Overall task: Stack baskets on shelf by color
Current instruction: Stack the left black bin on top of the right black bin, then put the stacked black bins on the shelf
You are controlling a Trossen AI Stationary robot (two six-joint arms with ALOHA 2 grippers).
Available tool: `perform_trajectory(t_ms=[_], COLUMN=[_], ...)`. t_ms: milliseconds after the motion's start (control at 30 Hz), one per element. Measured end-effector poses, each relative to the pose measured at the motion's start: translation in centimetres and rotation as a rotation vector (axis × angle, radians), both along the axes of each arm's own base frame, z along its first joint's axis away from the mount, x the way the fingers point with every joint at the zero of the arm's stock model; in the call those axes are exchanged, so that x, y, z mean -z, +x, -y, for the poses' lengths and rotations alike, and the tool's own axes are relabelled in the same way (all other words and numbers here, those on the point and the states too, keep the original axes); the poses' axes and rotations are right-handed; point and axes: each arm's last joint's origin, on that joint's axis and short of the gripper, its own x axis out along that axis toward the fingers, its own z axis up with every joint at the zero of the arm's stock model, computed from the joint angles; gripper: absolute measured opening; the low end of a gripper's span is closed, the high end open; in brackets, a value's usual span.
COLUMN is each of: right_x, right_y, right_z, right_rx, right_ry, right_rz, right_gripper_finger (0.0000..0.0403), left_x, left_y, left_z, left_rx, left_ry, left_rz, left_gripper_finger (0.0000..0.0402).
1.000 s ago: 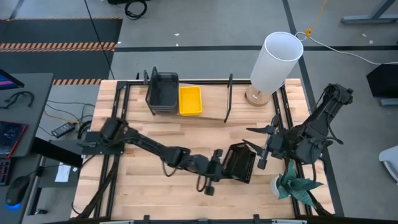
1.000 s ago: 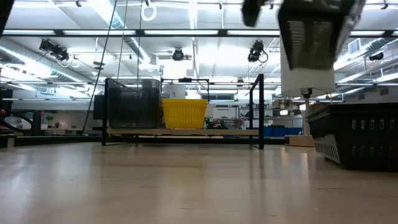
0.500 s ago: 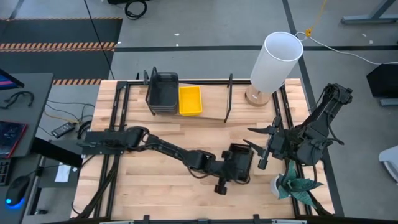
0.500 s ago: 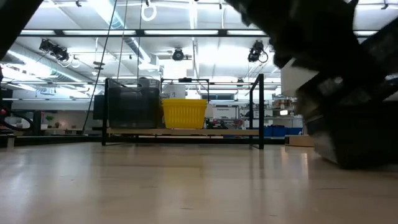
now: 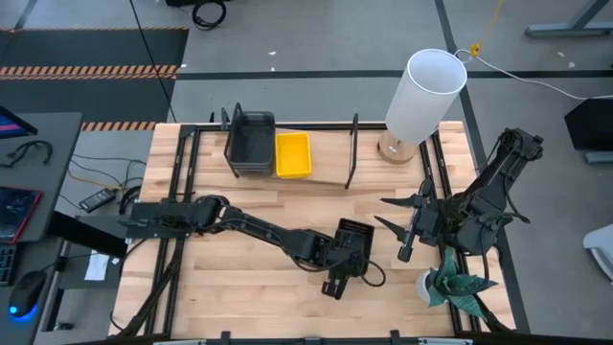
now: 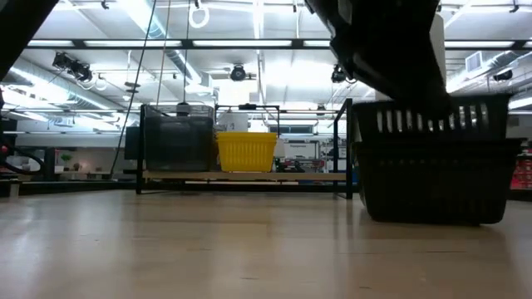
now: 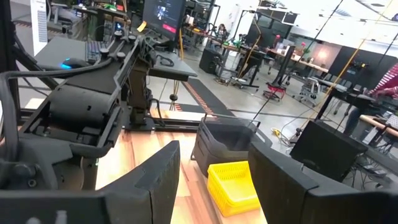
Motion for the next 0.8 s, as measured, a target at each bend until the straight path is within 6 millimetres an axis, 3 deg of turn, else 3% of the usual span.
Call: perform_trajectory(t_ms=[200,367,567,800], right_x=[0.5,0.4,0.2,0.2], right_y=[0.1,0.1,0.2,0.2], right_z=[0.0,0.0,-0.1,-0.1], right_rx=[0.0,0.001,-0.005,-0.009], right_ry=[-0.014,-0.013,-0.008,-0.006], right_rz=[-0.01,-0.002,0.006,0.006], right_gripper_finger=[0.0195,0.0195,0.0195,0.0195], left_x=[-0.2,0.7,2.2,4.4], left_y=[0.1,-0.2,0.1,-0.2], left_z=[0.4,1.4,2.5,0.7], left_rx=[0.049,0.026,0.01,-0.022], left_ry=[-0.074,-0.009,0.093,0.168], left_rz=[-0.001,-0.003,0.031,-0.12], left_gripper_finger=[0.0169,0.0197,0.0173,0.0086])
